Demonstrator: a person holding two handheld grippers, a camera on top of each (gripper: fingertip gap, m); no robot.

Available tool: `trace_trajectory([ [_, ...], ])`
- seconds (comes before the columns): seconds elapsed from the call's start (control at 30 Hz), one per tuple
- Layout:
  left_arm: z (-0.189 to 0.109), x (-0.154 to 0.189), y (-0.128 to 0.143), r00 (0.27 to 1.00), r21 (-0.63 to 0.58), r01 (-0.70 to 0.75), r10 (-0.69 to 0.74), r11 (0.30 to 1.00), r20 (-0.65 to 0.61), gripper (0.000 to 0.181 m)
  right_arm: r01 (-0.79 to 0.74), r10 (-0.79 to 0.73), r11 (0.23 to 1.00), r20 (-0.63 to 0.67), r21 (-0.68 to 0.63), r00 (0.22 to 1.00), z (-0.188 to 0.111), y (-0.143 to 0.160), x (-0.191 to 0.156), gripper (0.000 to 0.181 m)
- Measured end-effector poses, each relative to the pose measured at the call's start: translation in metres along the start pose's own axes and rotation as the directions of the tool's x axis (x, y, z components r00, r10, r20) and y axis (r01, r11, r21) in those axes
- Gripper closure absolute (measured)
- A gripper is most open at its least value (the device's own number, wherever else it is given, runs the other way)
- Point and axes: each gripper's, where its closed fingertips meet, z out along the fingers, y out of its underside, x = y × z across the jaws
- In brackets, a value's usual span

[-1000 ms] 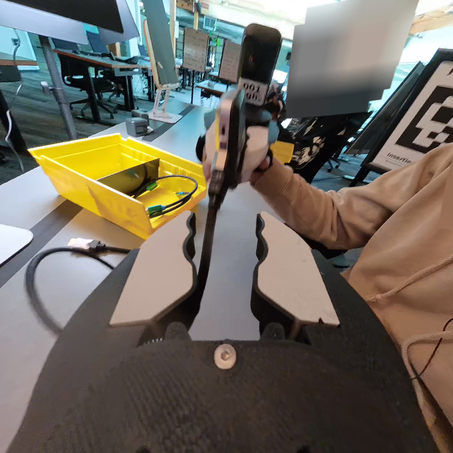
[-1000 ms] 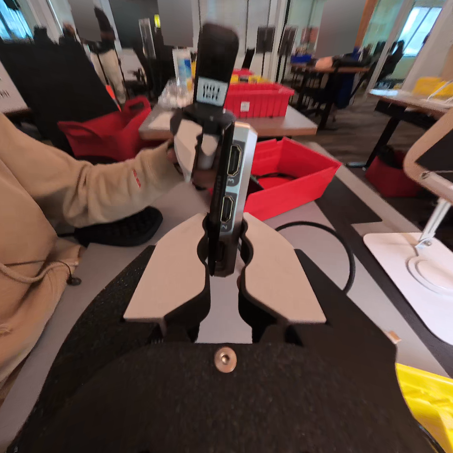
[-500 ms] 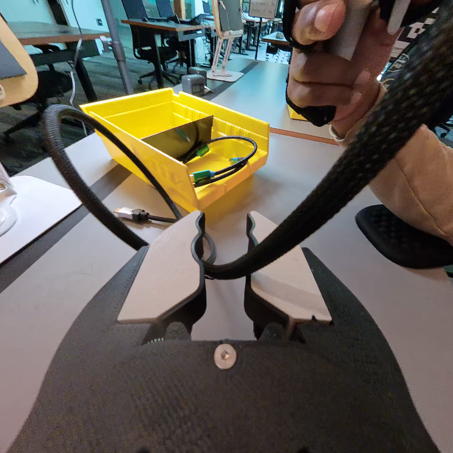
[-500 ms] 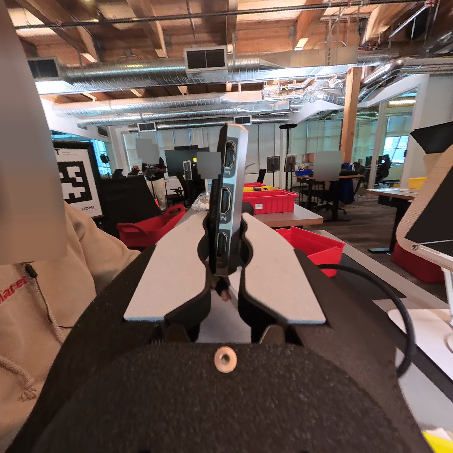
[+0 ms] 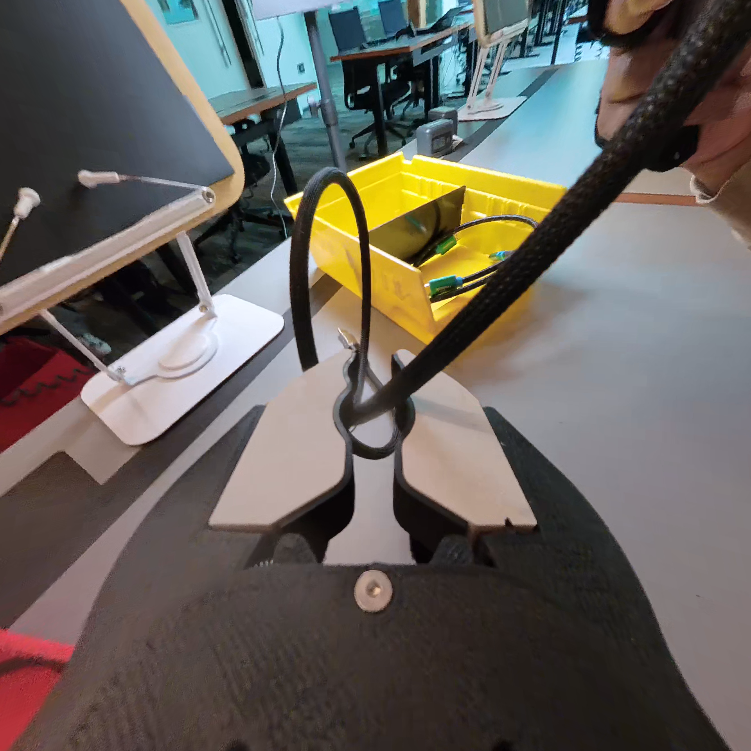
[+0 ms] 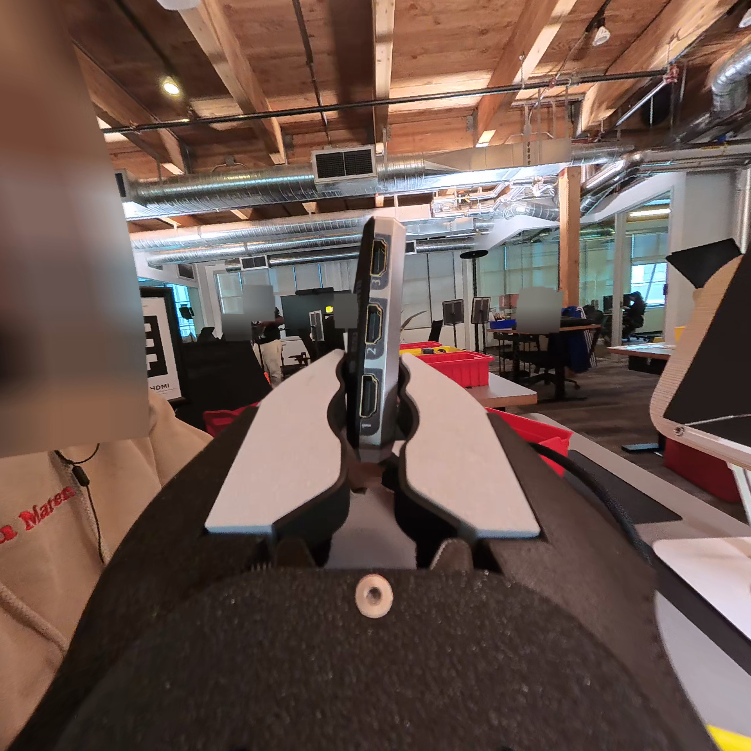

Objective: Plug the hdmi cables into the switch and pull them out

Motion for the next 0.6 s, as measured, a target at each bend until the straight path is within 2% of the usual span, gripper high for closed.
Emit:
trace_trajectory([
  [0.1,0.001,-0.006,0.006,0.998,-0.044,0.065,-0.064,0.997,0.022,0.153,-0.014,0.014,1.000,-0.016,0.009,1.000,-0.004,0.000,0.005,0.160],
  [0.27,0.007,-0.019,0.017,0.988,-0.076,0.077,-0.066,0.994,0.141,0.143,-0.024,0.023,1.000,-0.035,-0.020,0.999,-0.004,0.009,0.012,0.160],
  [0.47,0.004,-0.035,0.012,0.935,-0.083,-0.055,0.080,0.995,0.344,0.131,-0.032,0.031,0.999,-0.064,-0.014,0.997,-0.005,0.009,0.018,0.160],
  [0.53,0.006,-0.037,0.017,0.936,-0.089,0.007,0.025,0.996,0.351,0.124,-0.033,0.032,0.999,-0.066,-0.020,0.997,-0.005,0.010,0.018,0.160],
  [0.6,0.013,-0.031,0.023,0.956,-0.076,0.090,-0.065,0.993,0.288,0.122,-0.033,0.031,0.999,-0.048,-0.030,0.998,-0.003,0.012,0.015,0.160],
])
